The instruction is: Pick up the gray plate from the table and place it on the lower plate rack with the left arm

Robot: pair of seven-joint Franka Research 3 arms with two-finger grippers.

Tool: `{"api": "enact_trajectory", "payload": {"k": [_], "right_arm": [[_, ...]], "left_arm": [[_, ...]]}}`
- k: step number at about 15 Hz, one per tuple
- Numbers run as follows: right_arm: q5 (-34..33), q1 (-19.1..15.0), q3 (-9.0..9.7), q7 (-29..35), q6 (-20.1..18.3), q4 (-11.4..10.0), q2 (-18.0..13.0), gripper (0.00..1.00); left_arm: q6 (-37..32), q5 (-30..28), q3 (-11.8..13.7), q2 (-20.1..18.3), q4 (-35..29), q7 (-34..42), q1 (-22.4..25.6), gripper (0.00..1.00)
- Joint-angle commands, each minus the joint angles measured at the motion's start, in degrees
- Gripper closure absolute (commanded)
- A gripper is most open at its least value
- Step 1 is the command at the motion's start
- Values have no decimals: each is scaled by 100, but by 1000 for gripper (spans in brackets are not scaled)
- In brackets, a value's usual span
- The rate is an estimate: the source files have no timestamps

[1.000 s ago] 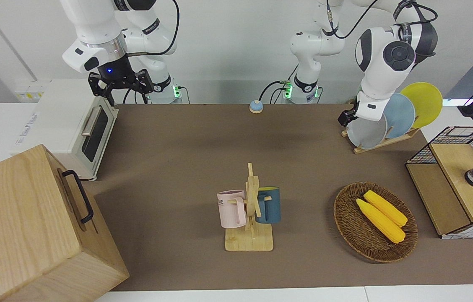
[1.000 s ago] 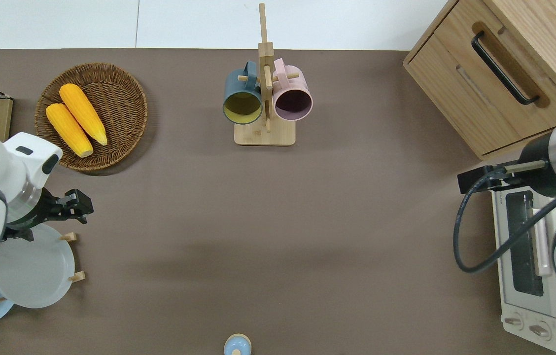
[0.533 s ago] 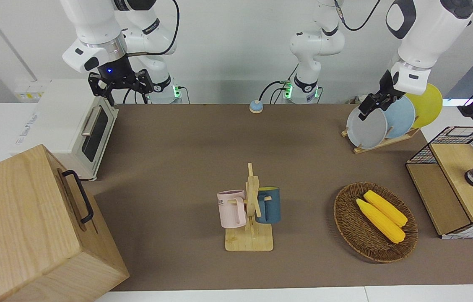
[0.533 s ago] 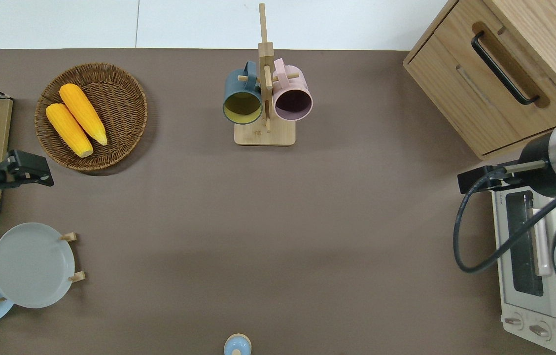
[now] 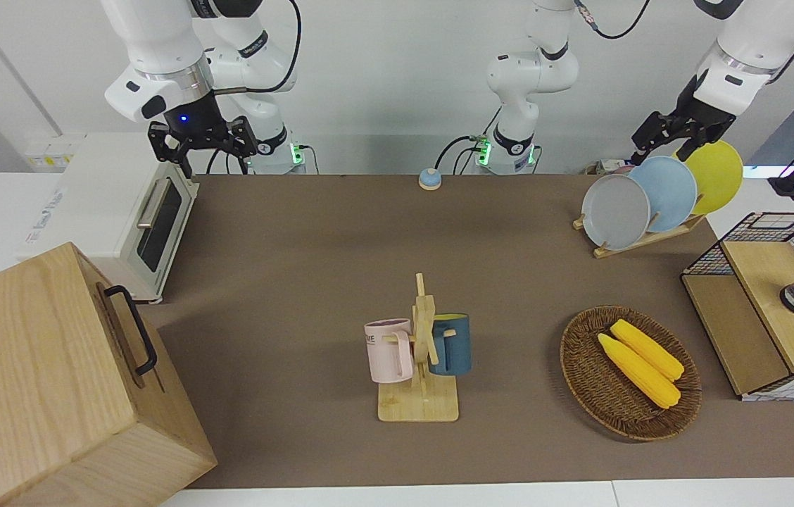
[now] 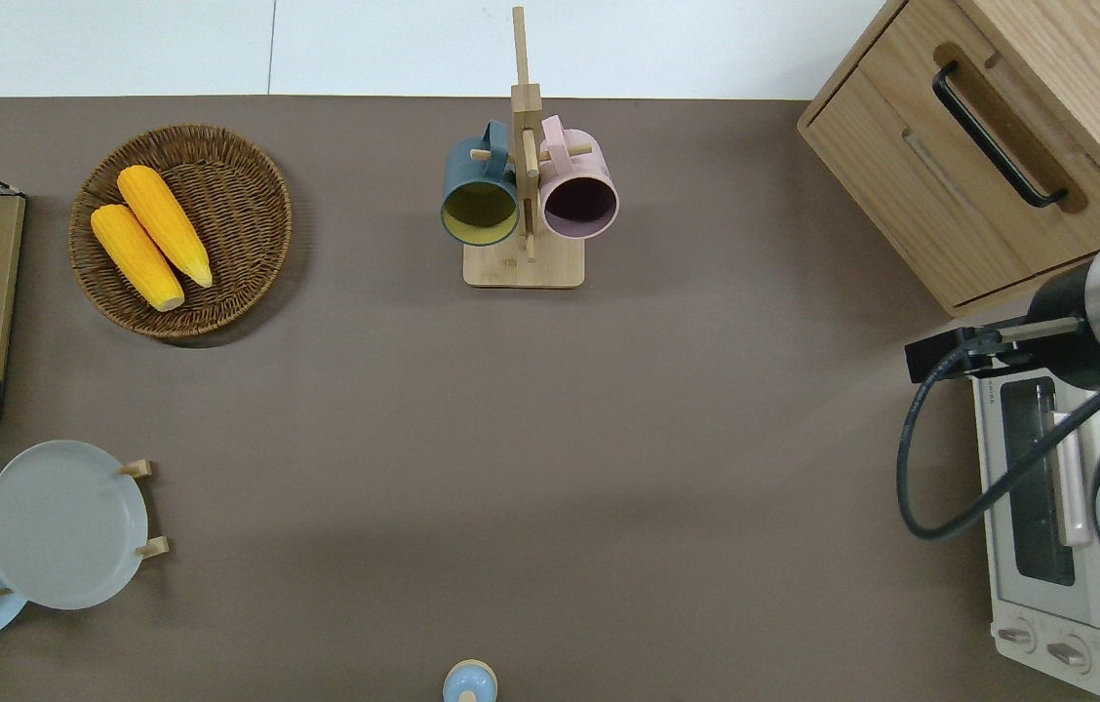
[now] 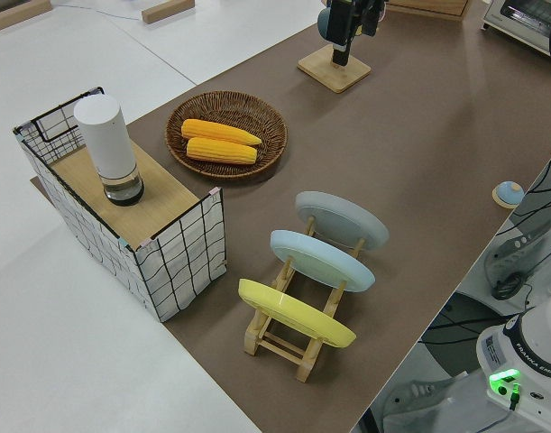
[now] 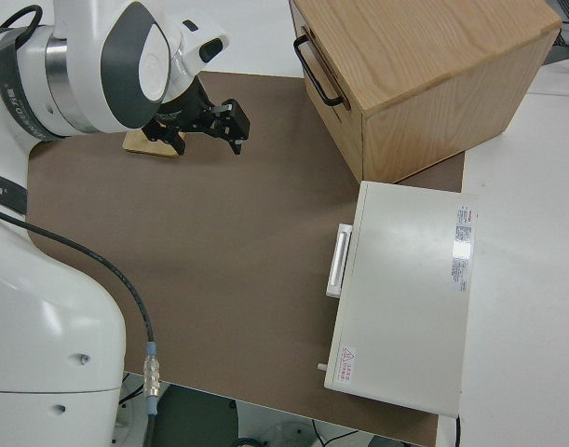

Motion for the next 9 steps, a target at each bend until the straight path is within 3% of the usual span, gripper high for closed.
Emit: {"api": "enact_trajectory", "payload": {"k": [1, 5, 9], "right_arm": [[-8, -106, 89, 69, -72, 51, -15, 17], [-8, -106, 98, 69, -81, 51, -7, 17], [-8, -106, 98, 69, -81, 51, -15, 17]], "left_arm": [[-199, -96, -25, 75, 214, 135, 0, 5], [-164, 115, -219, 93, 206, -242, -8, 5], [-112, 115, -228, 119, 179, -384, -8, 5]]}}
